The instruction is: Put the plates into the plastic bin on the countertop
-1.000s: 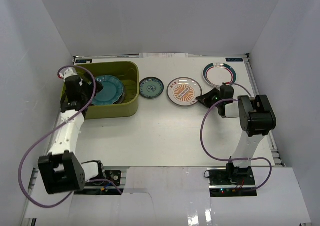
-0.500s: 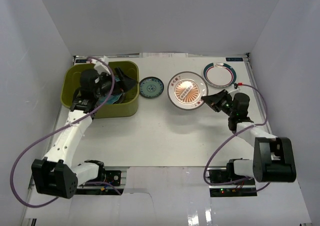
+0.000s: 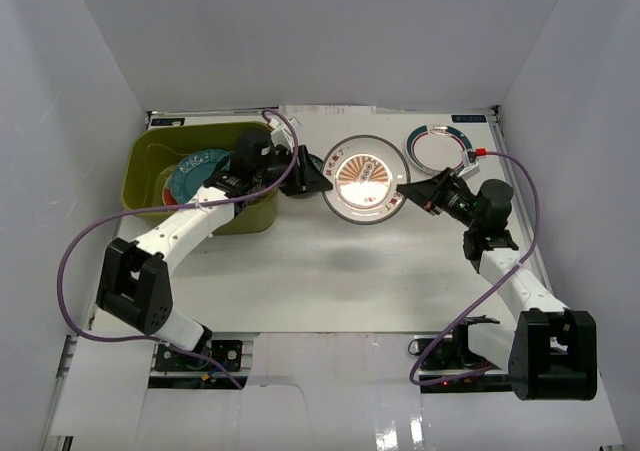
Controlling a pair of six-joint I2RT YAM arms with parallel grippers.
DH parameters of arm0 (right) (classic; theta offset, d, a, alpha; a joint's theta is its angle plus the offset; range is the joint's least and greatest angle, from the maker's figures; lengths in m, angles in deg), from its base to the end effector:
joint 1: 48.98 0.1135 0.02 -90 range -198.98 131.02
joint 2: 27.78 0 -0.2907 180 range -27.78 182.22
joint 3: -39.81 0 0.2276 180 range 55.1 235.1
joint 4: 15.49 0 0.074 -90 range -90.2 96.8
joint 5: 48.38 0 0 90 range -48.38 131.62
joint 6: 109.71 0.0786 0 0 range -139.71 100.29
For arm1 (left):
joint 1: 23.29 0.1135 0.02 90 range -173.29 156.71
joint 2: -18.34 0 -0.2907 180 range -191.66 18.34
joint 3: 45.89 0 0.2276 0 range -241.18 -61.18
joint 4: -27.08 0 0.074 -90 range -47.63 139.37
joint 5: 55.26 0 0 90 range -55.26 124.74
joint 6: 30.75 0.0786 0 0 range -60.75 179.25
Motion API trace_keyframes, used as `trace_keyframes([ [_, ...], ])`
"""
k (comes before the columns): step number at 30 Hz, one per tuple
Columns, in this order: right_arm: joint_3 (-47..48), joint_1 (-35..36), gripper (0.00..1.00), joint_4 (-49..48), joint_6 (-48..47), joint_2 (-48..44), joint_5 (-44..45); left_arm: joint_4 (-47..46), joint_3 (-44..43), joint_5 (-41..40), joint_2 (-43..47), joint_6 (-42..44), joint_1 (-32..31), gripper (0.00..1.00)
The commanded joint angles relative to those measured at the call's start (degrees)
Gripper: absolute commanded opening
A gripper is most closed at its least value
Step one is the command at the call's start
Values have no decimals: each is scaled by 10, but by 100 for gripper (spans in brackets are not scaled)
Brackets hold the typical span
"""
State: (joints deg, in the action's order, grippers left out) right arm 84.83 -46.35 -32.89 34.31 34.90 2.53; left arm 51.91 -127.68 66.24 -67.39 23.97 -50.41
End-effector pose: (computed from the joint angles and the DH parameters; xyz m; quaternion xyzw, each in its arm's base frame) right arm 0.2359 0.0605 0.3021 0.0769 0.7042 0.5242 0.4728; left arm 0.2919 -0.1957 0.3199 0.0790 0.8360 -0.4537 0.2982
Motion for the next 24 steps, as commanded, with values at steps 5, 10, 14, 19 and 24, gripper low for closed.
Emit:
trace_keyframes([
  [5,25,1,14,-41,26,19,-45,-34,-18,-34,11,-6,-1,0],
  [10,42,-10,67,-32,22,43,-29,-1,-32,-119,50,11,26,0],
  [14,59,-48,72,-33,21,78,-10,0,-3,-102,99,-30,145,0],
  [19,70,-109,71,4,-31,125,88,7,45,-62,147,-69,340,0],
  [24,87,-166,69,62,-87,164,245,41,92,-111,162,-47,427,0],
])
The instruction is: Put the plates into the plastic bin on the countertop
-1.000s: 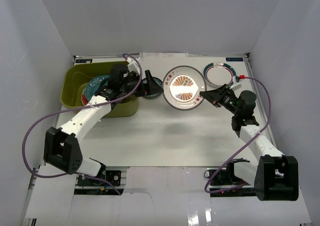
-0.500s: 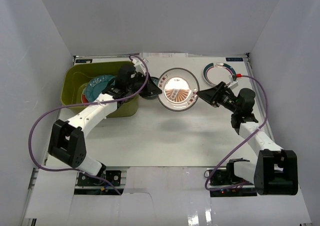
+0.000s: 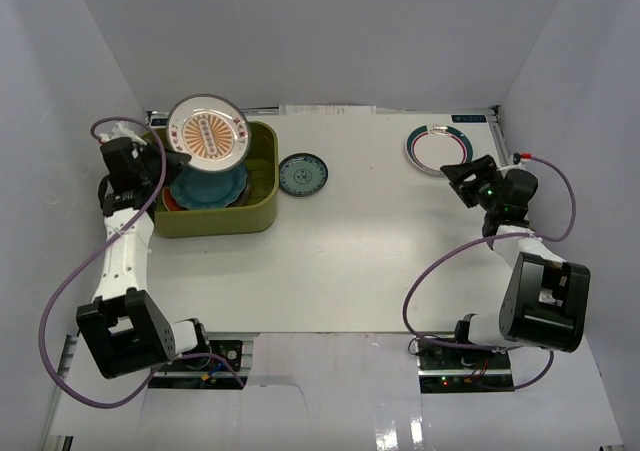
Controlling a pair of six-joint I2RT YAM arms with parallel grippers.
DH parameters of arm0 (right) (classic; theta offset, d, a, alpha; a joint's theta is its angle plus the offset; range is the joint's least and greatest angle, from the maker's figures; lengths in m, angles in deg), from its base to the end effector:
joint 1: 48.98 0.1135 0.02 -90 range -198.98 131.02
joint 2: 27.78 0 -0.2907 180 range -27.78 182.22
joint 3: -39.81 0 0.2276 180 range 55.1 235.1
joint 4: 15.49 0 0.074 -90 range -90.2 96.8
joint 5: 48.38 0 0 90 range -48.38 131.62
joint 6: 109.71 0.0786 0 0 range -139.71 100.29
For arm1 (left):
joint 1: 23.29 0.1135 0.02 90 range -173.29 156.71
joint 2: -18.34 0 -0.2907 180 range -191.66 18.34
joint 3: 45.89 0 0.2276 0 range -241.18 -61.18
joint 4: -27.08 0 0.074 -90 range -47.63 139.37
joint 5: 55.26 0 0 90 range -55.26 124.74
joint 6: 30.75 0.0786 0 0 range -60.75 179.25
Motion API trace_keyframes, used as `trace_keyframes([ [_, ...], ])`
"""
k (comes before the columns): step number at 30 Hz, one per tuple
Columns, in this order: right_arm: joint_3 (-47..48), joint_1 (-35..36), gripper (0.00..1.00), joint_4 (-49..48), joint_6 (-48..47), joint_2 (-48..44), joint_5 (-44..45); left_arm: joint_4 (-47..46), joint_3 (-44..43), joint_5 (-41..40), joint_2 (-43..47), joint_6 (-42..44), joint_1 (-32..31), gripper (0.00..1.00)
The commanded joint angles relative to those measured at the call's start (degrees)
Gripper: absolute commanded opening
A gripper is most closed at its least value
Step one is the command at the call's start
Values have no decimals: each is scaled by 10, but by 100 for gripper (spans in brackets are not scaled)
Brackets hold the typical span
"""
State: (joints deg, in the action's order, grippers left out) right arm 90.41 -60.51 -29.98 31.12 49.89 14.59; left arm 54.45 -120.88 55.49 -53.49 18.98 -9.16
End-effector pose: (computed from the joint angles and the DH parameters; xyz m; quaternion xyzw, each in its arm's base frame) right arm 0.3022 -0.0252 0.2626 0.2678 0.7248 0.3762 0.5113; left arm 0.2891 0.0441 0.3418 -0.2905 0.7793 -0.2681 0.4862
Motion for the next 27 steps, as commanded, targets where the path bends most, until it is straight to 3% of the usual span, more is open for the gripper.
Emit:
trace_keyframes([
  [1,34,-27,69,44,-71,20,156,15,31,-43,32,8,18,0],
  [5,42,-43,68,60,-90,68,255,19,63,-138,41,30,18,0],
  [11,124,-46,68,47,-66,200,240,14,78,-170,-3,32,18,0],
  [14,170,-46,67,32,-49,259,238,18,77,-174,-28,37,18,7],
  [18,240,-46,67,48,-35,343,232,20,78,-168,-32,41,17,49],
  [19,251,-46,68,54,-35,353,233,19,77,-165,-30,43,18,68],
  [22,295,-46,68,67,-23,399,214,22,76,-153,-16,47,17,98],
  [25,311,-45,65,58,-3,430,200,31,71,-146,13,53,16,98],
  [27,322,-43,57,53,6,451,189,38,66,-150,33,61,13,98],
])
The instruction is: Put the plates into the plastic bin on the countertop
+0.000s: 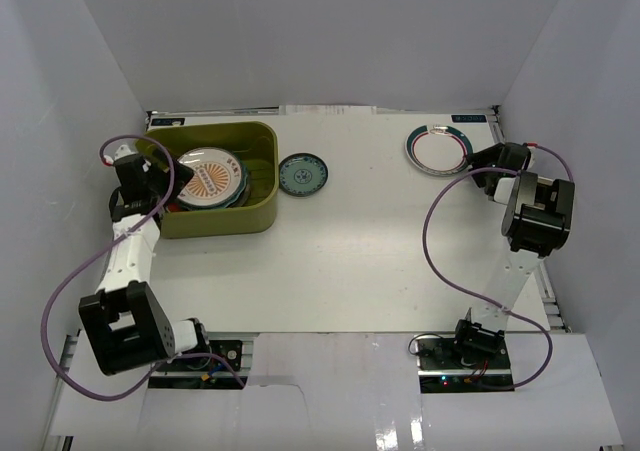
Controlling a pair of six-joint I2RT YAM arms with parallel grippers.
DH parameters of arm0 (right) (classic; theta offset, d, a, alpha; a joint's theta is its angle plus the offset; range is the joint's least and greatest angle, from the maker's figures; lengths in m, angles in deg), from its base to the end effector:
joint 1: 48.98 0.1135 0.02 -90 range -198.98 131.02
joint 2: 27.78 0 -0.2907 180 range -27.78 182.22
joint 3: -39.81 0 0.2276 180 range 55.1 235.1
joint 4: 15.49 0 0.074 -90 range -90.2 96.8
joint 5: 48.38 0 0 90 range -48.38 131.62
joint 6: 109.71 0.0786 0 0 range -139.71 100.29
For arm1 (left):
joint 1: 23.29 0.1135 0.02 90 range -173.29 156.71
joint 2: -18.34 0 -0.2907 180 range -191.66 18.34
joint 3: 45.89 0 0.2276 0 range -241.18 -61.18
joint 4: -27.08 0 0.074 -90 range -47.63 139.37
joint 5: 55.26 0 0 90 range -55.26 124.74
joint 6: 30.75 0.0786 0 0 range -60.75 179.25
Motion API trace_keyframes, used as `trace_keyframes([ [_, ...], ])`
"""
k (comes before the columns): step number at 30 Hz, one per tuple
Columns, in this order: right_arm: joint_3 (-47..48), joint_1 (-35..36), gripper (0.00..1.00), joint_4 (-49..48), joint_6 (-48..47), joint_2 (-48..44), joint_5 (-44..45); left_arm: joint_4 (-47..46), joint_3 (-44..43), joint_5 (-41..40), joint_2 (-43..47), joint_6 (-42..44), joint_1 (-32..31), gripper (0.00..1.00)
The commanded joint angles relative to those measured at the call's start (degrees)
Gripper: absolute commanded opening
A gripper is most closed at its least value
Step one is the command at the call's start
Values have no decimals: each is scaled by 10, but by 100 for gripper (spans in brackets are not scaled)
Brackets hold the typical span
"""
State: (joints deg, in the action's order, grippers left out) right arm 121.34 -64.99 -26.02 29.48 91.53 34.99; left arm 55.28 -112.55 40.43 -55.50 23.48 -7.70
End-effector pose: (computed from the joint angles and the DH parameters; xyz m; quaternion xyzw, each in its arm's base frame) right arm 0.4614 -0.1229 0.1579 0.4339 0.7343 0.1957 0.4840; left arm 0.2805 0.0702 0.2761 -0.3640 0.8097 -0.1237 0.4434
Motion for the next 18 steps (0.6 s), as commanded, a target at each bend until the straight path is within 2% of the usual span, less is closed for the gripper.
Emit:
trace_keyframes([
  [1,16,5,55,10,26,40,-25,34,-20,-3,76,22,-6,98],
  [2,20,7,53,7,28,50,-29,34,-22,-2,90,22,-7,98],
  [5,42,13,38,7,29,72,-46,22,-32,29,134,31,-21,98],
  [6,46,13,25,3,35,76,-53,22,-48,38,138,34,-25,98],
  [8,43,12,9,-11,42,79,-68,22,-64,86,140,46,-41,98],
  [10,24,10,8,-29,48,68,-86,18,-92,130,137,48,-60,98],
  [11,8,7,8,-47,53,44,-91,13,-99,176,133,49,-70,98],
  [12,-10,5,8,-91,70,27,-98,10,-116,197,127,47,-81,98],
  [15,-76,-1,8,-161,113,-42,-151,4,-162,287,79,35,-143,98],
  [18,-141,7,8,-244,154,-117,-206,-2,-210,306,23,31,-269,98],
])
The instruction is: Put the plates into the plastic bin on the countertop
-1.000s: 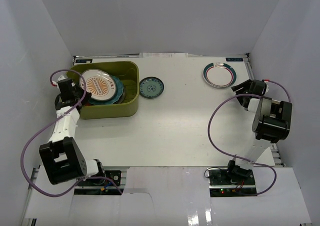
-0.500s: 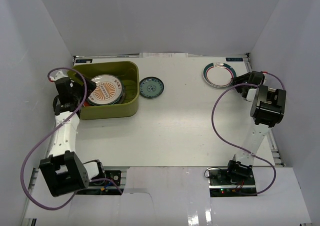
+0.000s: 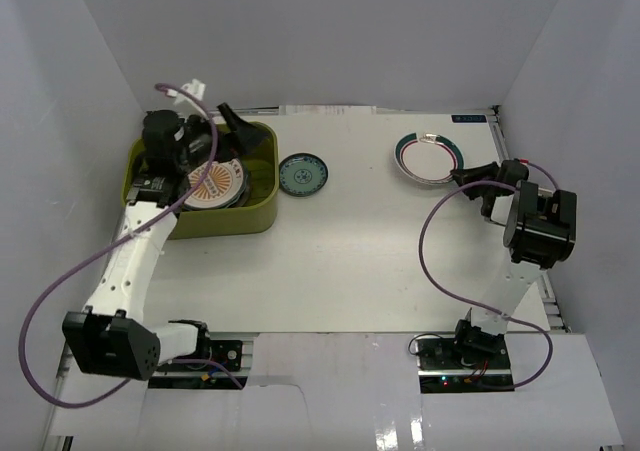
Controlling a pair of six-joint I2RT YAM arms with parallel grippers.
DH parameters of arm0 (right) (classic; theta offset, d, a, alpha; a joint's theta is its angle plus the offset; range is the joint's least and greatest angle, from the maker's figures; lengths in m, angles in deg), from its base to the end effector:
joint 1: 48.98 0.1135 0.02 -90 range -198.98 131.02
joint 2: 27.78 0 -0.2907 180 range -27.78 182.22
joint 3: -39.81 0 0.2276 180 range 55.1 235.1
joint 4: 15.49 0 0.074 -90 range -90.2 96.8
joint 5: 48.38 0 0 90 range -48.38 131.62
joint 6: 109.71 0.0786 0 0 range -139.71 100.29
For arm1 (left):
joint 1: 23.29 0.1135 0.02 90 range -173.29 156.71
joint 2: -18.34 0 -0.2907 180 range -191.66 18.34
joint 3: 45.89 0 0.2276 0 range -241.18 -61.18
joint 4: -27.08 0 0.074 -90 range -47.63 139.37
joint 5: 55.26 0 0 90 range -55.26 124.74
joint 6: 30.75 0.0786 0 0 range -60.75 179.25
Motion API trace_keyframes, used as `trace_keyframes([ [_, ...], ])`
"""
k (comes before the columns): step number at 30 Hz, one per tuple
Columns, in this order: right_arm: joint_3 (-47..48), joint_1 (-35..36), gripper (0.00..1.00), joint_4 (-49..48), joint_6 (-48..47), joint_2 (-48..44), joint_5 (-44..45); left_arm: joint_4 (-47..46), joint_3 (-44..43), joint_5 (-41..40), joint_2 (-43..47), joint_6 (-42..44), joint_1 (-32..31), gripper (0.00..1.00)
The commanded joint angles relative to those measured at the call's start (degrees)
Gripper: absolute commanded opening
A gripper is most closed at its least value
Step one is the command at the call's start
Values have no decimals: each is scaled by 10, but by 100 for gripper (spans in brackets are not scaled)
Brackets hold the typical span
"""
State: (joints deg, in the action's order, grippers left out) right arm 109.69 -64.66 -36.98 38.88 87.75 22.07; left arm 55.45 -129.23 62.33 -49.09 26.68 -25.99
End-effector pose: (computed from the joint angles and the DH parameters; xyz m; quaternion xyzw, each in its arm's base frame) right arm 0.4302 -0.0935 0.1525 0.4258 0.7152 0.3285 0.4463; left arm 0.2656 -0.0490 0.4133 -0.0509 0.7701 -0.3614 0.5232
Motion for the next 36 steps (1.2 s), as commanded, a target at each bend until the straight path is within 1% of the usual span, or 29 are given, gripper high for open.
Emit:
trace_keyframes([
  [1,-43,19,8,-165,64,-115,-97,-7,-56,85,-55,-1,-107,98],
  [2,-73,28,8,-170,63,-132,-105,-9,-67,79,-68,-1,-130,98],
  [3,-87,38,8,-174,61,-149,-116,-12,-79,67,-97,1,-169,98],
  [4,-103,58,8,-188,62,-180,-119,-10,-102,63,-113,6,-184,98],
  [6,-142,84,8,-210,73,-205,-130,0,-126,48,-159,12,-220,98],
  [8,-164,99,8,-234,92,-234,-138,12,-154,25,-186,16,-235,98],
  [9,-165,118,8,-236,94,-250,-150,20,-162,11,-213,18,-244,98],
  [11,-164,139,8,-226,86,-265,-157,22,-176,1,-237,18,-249,98],
  [13,-163,174,8,-215,72,-282,-161,30,-187,-28,-270,24,-257,98],
  [15,-165,194,8,-204,61,-289,-163,44,-195,-53,-289,28,-261,94],
  [16,-169,196,8,-207,63,-291,-165,49,-197,-81,-301,34,-262,87],
  [18,-177,200,8,-219,70,-297,-169,60,-196,-110,-305,42,-266,78],
  [19,-177,202,8,-218,70,-299,-170,59,-192,-115,-306,43,-267,72],
  [20,-176,204,8,-216,65,-300,-173,53,-186,-115,-302,41,-267,51],
  [21,-172,210,8,-205,60,-298,-174,50,-183,-114,-300,40,-267,38],
  [22,-169,212,8,-200,58,-297,-175,49,-180,-119,-297,38,-267,26],
  [23,-167,215,9,-197,54,-296,-174,44,-180,-124,-287,34,-267,11],
  [24,-162,218,16,-186,47,-292,-173,44,-178,-130,-280,36,-267,7],
  [25,-159,218,33,-180,43,-290,-171,44,-177,-139,-273,37,-267,5],
  [27,-151,219,49,-160,29,-284,-173,47,-169,-188,-242,49,-264,4],
  [28,-145,219,60,-146,16,-284,-173,48,-164,-205,-228,52,-259,4],
  [29,-144,219,63,-140,10,-283,-173,48,-158,-229,-213,53,-244,4],
  [31,-134,222,69,-105,-19,-275,-166,48,-133,-235,-170,45,-215,4],
  [32,-129,225,69,-92,-29,-271,-161,44,-119,-230,-154,38,-173,3],
  [33,-126,229,69,-82,-41,-260,-148,41,-104,-222,-117,18,-148,3],
  [35,-112,238,69,-47,-72,-242,-131,27,-49,-205,-81,-1,-97,3],
  [36,-103,250,68,-39,-80,-219,-117,24,-31,-200,-48,-13,-53,3],
])
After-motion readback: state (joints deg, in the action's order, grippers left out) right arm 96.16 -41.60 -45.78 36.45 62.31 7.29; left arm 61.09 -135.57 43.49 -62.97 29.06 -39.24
